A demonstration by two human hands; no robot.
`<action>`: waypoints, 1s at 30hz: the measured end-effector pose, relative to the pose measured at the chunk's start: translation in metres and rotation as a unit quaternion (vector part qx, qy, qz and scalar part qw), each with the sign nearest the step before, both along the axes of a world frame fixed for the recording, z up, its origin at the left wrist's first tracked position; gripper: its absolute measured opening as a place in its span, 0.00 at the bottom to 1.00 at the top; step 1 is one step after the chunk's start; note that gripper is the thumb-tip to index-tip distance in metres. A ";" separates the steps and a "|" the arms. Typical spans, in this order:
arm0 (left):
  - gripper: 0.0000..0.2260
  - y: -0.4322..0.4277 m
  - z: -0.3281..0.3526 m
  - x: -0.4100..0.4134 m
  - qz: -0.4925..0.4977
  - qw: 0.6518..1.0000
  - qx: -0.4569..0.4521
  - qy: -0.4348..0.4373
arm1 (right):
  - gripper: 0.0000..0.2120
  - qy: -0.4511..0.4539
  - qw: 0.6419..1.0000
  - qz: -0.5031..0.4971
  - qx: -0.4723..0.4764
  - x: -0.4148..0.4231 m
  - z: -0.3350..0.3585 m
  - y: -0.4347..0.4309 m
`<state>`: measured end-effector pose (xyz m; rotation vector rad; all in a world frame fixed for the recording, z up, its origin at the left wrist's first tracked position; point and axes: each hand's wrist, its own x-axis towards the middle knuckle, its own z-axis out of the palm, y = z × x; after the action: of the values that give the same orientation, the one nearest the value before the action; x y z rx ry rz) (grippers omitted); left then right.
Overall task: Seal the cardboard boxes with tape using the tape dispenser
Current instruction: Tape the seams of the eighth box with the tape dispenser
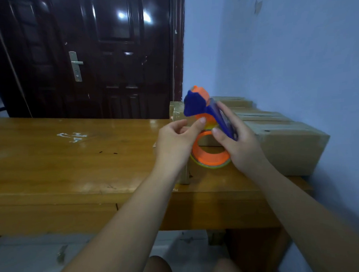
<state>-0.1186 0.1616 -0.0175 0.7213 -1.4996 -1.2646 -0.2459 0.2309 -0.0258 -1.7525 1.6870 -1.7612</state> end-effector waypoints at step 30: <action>0.13 -0.037 -0.018 0.051 0.145 0.989 0.039 0.013 | 0.36 0.389 0.910 -0.065 0.132 -0.005 0.016 0.006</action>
<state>-0.0676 0.1245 -0.0359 0.9353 -1.2755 -1.1097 -0.2514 0.2366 -0.0103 -2.4171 2.2132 -0.8043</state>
